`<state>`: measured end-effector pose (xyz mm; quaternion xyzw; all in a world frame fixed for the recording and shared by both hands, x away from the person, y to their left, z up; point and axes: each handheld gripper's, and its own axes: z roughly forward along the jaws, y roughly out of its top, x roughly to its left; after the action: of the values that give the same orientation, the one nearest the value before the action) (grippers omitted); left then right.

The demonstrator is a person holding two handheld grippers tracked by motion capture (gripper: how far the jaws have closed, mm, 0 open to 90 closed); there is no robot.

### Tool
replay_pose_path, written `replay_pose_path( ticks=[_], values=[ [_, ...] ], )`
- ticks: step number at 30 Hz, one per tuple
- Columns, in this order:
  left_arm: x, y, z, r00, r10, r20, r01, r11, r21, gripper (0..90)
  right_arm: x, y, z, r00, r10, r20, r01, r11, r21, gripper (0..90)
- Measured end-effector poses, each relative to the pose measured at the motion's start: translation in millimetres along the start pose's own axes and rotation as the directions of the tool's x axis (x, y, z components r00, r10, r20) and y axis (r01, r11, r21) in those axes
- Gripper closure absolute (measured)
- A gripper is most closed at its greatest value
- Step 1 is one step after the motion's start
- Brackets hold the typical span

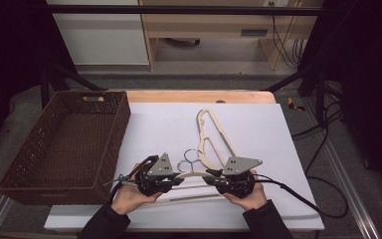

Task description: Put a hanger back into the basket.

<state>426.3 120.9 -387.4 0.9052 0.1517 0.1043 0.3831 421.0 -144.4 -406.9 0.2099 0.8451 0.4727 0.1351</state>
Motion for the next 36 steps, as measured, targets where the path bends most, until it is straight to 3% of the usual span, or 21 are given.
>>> replay_pose_path(
  ticks=[5, 6, 8, 9, 10, 12, 13, 14, 15, 20, 22, 24, 28, 31, 36],
  values=[
    [-6.1, 3.0, 0.0, 0.9993, -0.007, 0.036, 0.007, 1.0, -0.006, 85.3, -0.6, -0.1, -1.3, 0.9988, -0.001, 0.048, 0.001, 1.0, -0.015, 62.0],
    [-8.6, 3.6, 0.2, 0.9988, -0.026, 0.041, 0.027, 0.9995, -0.017, 86.2, -0.3, -0.3, -0.7, 0.9977, -0.006, 0.067, 0.008, 1.0, -0.021, 59.7],
    [-8.4, 4.1, -1.6, 0.9995, -0.01, 0.03, 0.01, 0.9999, -0.006, 86.3, -0.4, -0.3, -0.8, 0.9976, -0.005, 0.069, 0.007, 1.0, -0.021, 59.0],
    [-9.2, 4.1, -1.6, 0.9988, -0.038, 0.032, 0.039, 0.999, -0.023, 86.3, -0.4, -0.2, -1.2, 0.9977, 0.001, 0.067, 0.001, 1.0, -0.024, 57.7],
    [-8.0, 3.9, -3.3, 0.9989, -0.041, 0.022, 0.041, 0.9989, -0.021, 86.4, -0.6, 1.0, -4.3, 0.9968, 0.006, 0.08, -0.002, 0.999, -0.048, 51.0],
    [-6.9, 3.2, -5.1, 0.9978, -0.065, 0.011, 0.066, 0.9972, -0.035, 86.4, -0.9, 1.6, -6.3, 0.9957, 0.01, 0.092, -0.005, 0.998, -0.058, 47.8],
    [-5.9, 2.8, -6.5, 0.9972, -0.075, 0.002, 0.075, 0.9964, -0.039, 86.4, -1.8, 2.2, -9.5, 0.9945, 0.017, 0.103, -0.01, 0.997, -0.074, 45.0],
    [-4.7, 2.3, -8.2, 0.9964, -0.084, -0.005, 0.084, 0.9955, -0.043, 86.4, -5.8, 1.3, -17.8, 0.9917, 0.047, 0.119, -0.032, 0.992, -0.122, 40.3],
    [-3.5, 2.0, -10.0, 0.9955, -0.094, -0.009, 0.094, 0.9944, -0.048, 86.4, -5.8, 1.3, -17.8, 0.9917, 0.047, 0.119, -0.032, 0.992, -0.122, 40.3],
    [-0.8, 2.0, -20.3, 0.9883, -0.144, -0.05, 0.139, 0.9858, -0.095, 86.4, -21.2, -7.5, -38.2, 0.9726, 0.141, 0.185, -0.107, 0.977, -0.183, 28.8],
    [0.8, 2.4, -26.0, 0.9848, -0.162, -0.062, 0.154, 0.9815, -0.113, 86.3, -27.8, -13.1, -46.0, 0.9575, 0.178, 0.227, -0.136, 0.972, -0.19, 22.6],
    [1.8, 3.8, -34.5, 0.9803, -0.179, -0.085, 0.167, 0.9772, -0.132, 86.3, -29.7, -14.8, -48.0, 0.954, 0.188, 0.234, -0.144, 0.97, -0.195, 21.2],
    [2.2, 7.3, -50.5, 0.9753, -0.188, -0.116, 0.168, 0.9718, -0.166, 86.3, -34.7, -20.8, -54.6, 0.9359, 0.233, 0.264, -0.181, 0.961, -0.209, 14.1],
    [3.0, 12.1, -66.5, 0.9729, -0.189, -0.133, 0.161, 0.9664, -0.201, 86.3, -36.1, -22.9, -56.7, 0.9311, 0.25, 0.266, -0.196, 0.957, -0.214, 13.4],
    [7.1, 27.3, -98.1, 0.9658, -0.186, -0.181, 0.144, 0.9644, -0.222, 86.3, -37.8, -27.1, -63.0, 0.9165, 0.277, 0.288, -0.217, 0.95, -0.223, 10.7]
  ],
)
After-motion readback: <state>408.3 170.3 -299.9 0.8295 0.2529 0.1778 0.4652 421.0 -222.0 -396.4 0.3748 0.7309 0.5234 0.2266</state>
